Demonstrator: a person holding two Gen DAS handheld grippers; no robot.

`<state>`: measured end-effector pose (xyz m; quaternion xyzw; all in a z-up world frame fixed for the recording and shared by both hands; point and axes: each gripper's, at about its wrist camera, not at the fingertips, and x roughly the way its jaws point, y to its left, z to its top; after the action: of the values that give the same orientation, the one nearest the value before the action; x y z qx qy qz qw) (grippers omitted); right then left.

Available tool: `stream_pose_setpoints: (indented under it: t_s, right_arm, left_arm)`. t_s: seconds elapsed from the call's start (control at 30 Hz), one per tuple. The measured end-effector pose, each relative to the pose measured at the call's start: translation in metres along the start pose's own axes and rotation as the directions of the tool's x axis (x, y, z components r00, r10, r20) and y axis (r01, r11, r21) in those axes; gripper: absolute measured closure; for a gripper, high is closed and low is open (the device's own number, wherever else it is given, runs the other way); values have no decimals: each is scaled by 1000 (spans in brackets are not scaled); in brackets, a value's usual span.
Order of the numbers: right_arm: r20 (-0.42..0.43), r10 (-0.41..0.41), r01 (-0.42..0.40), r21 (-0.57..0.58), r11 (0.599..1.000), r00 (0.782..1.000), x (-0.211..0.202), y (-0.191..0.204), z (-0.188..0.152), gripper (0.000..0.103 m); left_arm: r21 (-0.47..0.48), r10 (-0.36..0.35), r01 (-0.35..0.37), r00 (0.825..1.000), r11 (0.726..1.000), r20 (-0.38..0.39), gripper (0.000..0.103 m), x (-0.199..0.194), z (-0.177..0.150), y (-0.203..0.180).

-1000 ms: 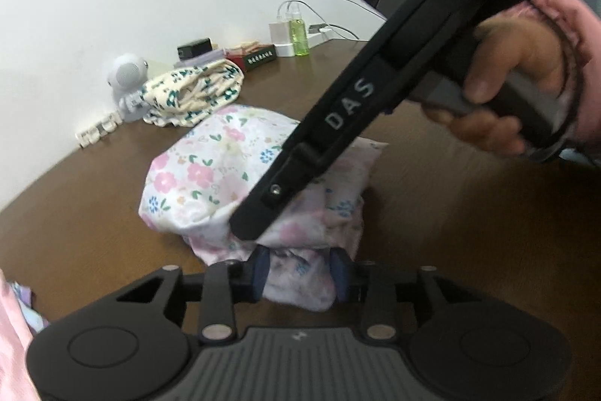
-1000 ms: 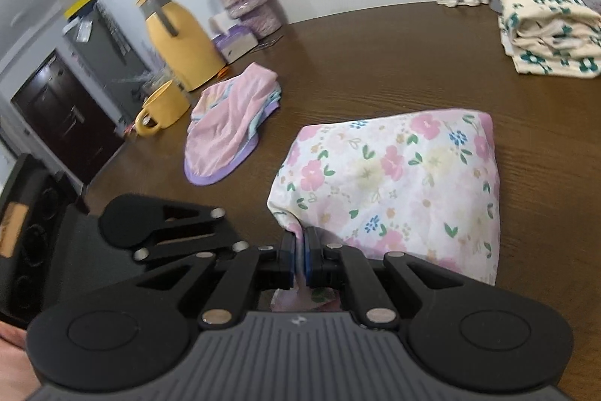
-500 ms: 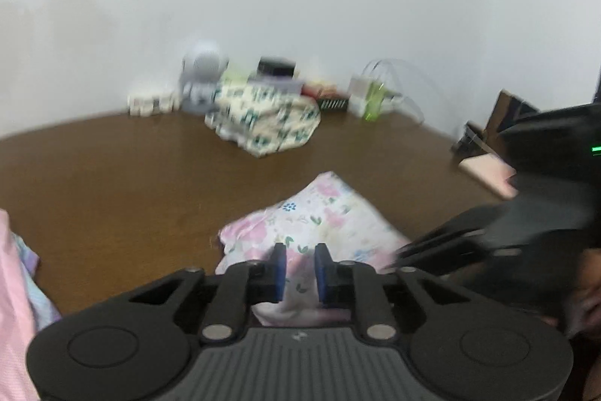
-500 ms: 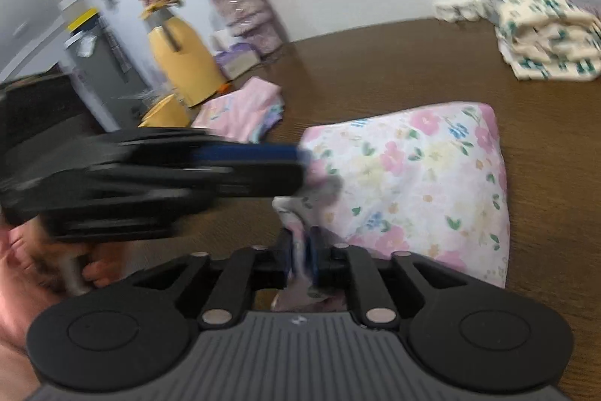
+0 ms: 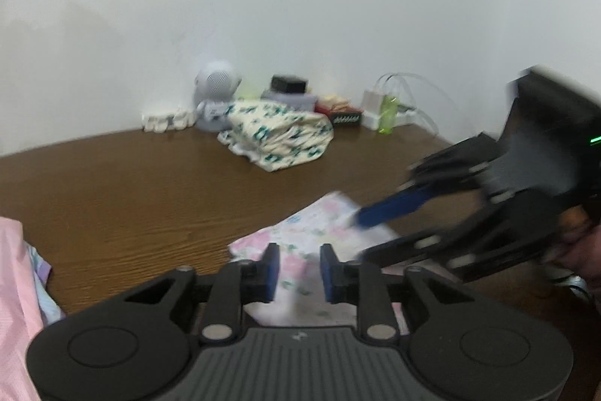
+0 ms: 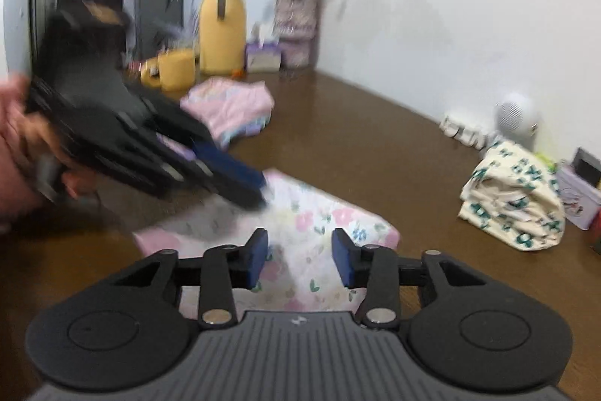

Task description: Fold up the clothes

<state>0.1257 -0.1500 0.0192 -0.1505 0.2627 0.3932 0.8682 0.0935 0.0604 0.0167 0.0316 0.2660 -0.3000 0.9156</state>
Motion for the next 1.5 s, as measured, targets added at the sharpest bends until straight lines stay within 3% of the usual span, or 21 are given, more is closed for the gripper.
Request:
stream_pose_setpoints:
  t_s: [0.2,0.37,0.57,0.73,0.87,1.1,1.33,1.5]
  right_arm:
    - [7,25,-25,42,999,1000,18,-6,-15,66]
    - [-4,45,-44,83,996,999,23,-11,-23,66]
    - [77,85,-94,124,988,993,-12,-14,-17,62]
    - [27,101,-103,84,991,995,-19,-2,-25,58]
    - [8,107,-107,116,987,994,-9,-4,-34,58]
    - [63,88,-95,109,990,994,-30,-3,-31,58]
    - [-17,88,-84,158,984,996,-25,-4,-37,58]
    - [-40,81,-73,182,981,996,-20,-5,-37,58]
  left_arm:
    - [53,20,-16,998,998,-67,79,8,-15,-16]
    - [45,35,-30,993,999,-109,79,24,-23,-13]
    - [16,10,-10,1000,1000,-14,76,11,-5,-6]
    - [-4,42,-42,997,999,-68,76,38,1,6]
    - [-10,43,-44,995,999,-90,76,48,-3,10]
    - [14,25,-25,1000,1000,-6,68,8,-6,-6]
    - [80,54,-44,990,996,-127,71,14,-25,-28]
    - [68,77,-68,986,995,-150,70,19,-23,-26]
